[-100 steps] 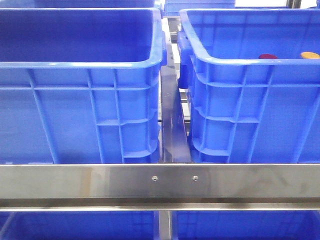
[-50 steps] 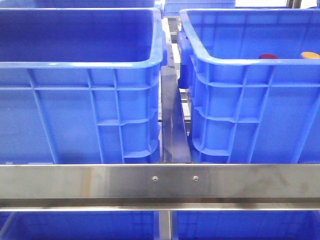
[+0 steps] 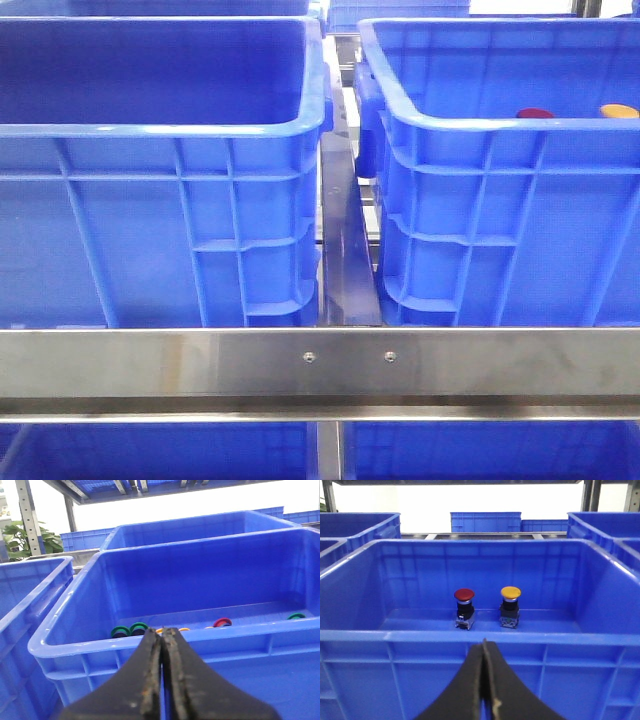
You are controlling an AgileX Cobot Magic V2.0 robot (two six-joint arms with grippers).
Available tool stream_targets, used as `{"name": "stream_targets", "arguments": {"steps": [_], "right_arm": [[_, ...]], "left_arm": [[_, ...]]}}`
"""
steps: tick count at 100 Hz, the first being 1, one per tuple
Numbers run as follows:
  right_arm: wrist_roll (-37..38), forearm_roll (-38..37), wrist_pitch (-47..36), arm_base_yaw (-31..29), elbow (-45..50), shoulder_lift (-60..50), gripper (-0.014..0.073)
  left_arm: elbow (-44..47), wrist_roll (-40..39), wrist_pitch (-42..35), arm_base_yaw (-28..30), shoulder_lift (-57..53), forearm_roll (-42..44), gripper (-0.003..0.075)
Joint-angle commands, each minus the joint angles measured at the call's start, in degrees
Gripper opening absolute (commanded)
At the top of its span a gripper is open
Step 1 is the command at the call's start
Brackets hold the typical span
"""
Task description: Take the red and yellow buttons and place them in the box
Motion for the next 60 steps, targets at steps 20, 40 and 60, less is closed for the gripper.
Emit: {"name": "stream_targets", "arguments": {"steps": [20,40,60], "right_arm": [[0.6,0.2,-8.0,0.1,-0.4,-1.3,-0.0068],[0.6,0.2,-8.0,0.1,-0.4,-1.3,-0.0068],[0.6,0.2,-8.0,0.1,-0.4,-1.3,-0.0068]], "left_arm": [[2.5,-0.4,-4.6,0.0,-2.0,-0.5,-0.0019],[2.5,-0.4,-4.6,0.0,-2.0,-0.5,-0.0019],[2.5,-0.4,-4.6,0.0,-2.0,-0.5,-0.0019]]}}
